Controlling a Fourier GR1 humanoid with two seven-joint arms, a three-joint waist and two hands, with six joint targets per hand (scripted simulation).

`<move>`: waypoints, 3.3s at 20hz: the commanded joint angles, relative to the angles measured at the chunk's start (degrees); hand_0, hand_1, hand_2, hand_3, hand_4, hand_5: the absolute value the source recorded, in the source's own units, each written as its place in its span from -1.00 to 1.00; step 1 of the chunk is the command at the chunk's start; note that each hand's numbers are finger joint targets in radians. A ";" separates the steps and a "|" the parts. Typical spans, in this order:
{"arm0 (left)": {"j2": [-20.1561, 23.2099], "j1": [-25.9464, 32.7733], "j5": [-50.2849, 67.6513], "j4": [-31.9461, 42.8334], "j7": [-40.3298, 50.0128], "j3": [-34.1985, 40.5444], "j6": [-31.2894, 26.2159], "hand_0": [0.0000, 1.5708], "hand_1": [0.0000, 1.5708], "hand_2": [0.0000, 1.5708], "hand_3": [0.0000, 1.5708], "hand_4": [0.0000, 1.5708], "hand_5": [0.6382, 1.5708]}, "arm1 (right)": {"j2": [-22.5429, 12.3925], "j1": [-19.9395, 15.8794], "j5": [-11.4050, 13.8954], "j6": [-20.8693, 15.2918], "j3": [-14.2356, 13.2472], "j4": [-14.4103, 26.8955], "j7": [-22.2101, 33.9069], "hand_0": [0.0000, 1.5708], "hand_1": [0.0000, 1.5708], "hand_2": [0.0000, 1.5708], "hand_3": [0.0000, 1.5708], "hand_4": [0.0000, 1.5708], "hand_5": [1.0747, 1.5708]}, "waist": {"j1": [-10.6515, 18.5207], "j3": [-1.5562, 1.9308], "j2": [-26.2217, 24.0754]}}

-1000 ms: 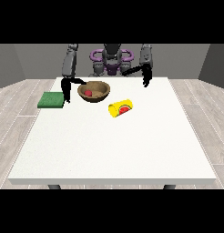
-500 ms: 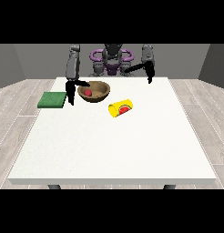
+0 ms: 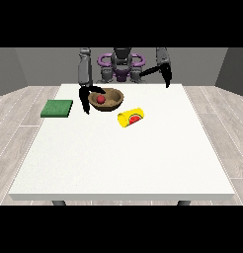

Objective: Pick the cup and pour the ball into the bowl, then pick the bowl and place it on the pad

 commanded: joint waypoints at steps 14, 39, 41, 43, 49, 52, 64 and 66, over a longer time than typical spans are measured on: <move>4.01 0.91 4.60 0.64 0.02 4.40 -3.73 -1.00 -1.00 -1.00 -1.00 -1.00 1.00 | -2.32 -2.51 8.41 -15.62 5.23 2.27 14.74 1.00 1.00 1.00 1.00 0.31 0.94 | -0.68 0.21 -2.65; 0.59 4.14 0.80 0.62 -11.59 1.54 5.69 -1.00 -1.00 -1.00 -1.00 -1.00 0.99 | -27.15 -6.46 -5.09 6.93 -9.11 1.77 22.91 1.00 1.00 1.00 1.00 0.35 0.96 | -2.80 0.30 7.65; 0.56 1.35 0.18 -2.28 -10.48 0.59 6.06 -1.00 -1.00 -1.00 -1.00 -1.00 0.99 | -28.24 -5.99 -5.99 9.66 -10.76 4.30 17.94 1.00 1.00 1.00 0.83 0.30 0.97 | -2.27 0.36 12.29; 0.94 0.35 -0.20 -5.44 -7.84 0.06 6.16 -1.00 -1.00 -1.00 -1.00 -1.00 0.99 | -32.67 -6.54 -6.40 12.78 -12.21 7.36 17.17 1.00 1.00 1.00 0.79 0.32 0.96 | -1.40 0.36 13.54; 1.20 1.41 -1.21 -14.24 -5.86 -1.53 6.74 -1.00 -1.00 -1.00 -1.00 -1.00 0.98 | -39.07 -6.82 -4.05 15.30 -13.06 11.52 8.85 1.00 1.00 1.00 -1.00 0.31 0.98 | -0.76 0.40 19.43; 1.77 -0.60 -2.14 -18.69 -2.37 -2.18 6.89 -1.00 -1.00 -1.00 -1.00 -1.00 0.98 | -41.35 -10.44 -3.98 15.02 -13.83 13.62 7.90 1.00 1.00 1.00 -1.00 0.32 0.99 | -0.70 0.44 23.13; 2.26 5.52 -1.40 -27.40 1.93 -2.27 5.86 -1.00 -1.00 -1.00 -1.00 -1.00 0.99 | -44.54 -11.85 -5.44 20.04 -15.17 19.47 10.38 1.00 1.00 1.00 -1.00 -0.03 0.99 | -3.15 0.32 21.22; 2.53 6.95 0.18 -27.02 2.25 -2.73 3.43 -1.00 -1.00 -1.00 -1.00 -1.00 0.99 | -44.68 -11.42 -5.60 20.37 -14.94 19.97 12.74 1.00 1.00 1.00 -0.67 -0.06 1.00 | -2.33 0.30 17.99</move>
